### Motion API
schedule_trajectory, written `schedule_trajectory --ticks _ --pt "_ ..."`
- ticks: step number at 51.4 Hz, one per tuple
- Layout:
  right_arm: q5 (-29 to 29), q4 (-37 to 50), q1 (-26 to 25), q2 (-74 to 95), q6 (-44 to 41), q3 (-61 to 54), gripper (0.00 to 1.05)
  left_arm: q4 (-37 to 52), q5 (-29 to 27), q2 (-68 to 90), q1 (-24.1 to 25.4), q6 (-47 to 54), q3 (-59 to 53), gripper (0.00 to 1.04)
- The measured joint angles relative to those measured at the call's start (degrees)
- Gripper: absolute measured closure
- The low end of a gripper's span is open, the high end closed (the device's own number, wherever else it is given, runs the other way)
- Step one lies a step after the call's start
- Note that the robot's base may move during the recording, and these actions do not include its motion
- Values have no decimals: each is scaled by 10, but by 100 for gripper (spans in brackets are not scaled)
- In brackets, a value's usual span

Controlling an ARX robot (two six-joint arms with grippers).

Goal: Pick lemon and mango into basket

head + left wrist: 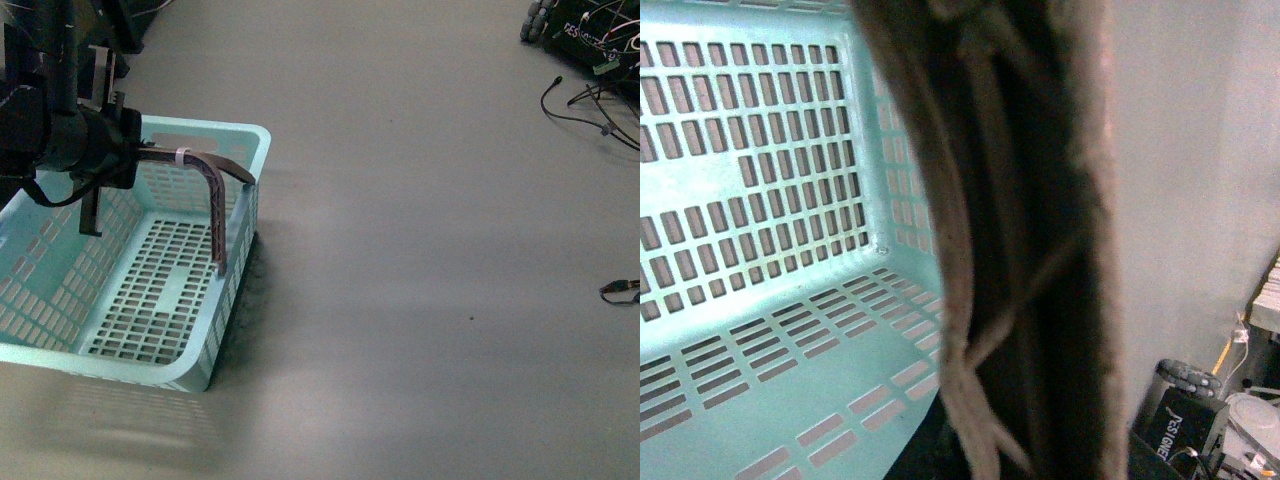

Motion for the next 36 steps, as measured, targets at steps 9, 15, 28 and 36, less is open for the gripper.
schedule_trajectory --ticks 9,15,28,36 --pt "0 0 0 0 0 0 9 24 0 -85 0 -9 -93 99" --pt "0 0 0 0 0 0 9 29 -3 -175 -4 -16 -157 99" --pt "0 0 0 0 0 0 9 8 -25 -403 -31 -32 -267 99" --pt "0 0 0 0 0 0 9 -59 -42 -553 -52 -40 -307 99"
